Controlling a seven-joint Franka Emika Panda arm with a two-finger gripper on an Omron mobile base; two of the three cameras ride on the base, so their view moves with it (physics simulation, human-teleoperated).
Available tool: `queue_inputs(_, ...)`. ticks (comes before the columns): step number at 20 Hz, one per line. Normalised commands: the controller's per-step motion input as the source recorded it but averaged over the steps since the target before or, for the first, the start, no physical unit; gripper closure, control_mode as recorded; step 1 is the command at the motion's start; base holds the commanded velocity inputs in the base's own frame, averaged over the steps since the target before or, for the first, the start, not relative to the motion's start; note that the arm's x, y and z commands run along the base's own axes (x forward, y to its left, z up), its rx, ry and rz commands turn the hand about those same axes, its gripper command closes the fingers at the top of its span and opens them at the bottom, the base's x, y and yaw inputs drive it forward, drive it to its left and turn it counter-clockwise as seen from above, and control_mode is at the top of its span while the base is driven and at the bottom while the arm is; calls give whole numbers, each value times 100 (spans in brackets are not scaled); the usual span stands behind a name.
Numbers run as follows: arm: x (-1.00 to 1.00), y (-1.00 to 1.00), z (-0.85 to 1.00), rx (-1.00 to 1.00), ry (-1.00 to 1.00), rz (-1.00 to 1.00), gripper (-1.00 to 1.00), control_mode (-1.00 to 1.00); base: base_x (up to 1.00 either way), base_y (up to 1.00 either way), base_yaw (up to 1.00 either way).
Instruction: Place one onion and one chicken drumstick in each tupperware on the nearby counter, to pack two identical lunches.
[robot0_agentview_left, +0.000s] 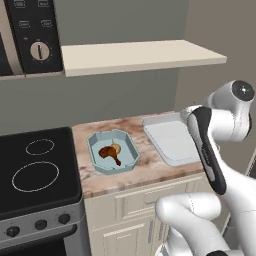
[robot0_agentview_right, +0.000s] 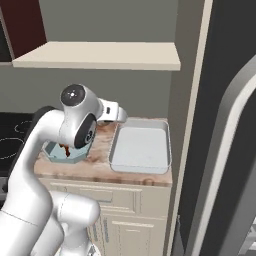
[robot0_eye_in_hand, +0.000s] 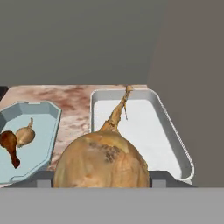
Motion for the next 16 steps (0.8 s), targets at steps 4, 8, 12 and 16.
queue_inputs(4, 55, -14, -73, 0, 18, -1, 100, -100, 0, 0, 0)
queue_inputs(8, 69, -7, -67, 0, 16, -1, 100, -100, 0, 0, 0)
queue_inputs(12, 63, -14, -50, 0, 14, 0, 100, -100, 0, 0, 0)
queue_inputs(16, 53, -29, -41, 0, 8, 0, 100, -100, 0, 0, 0)
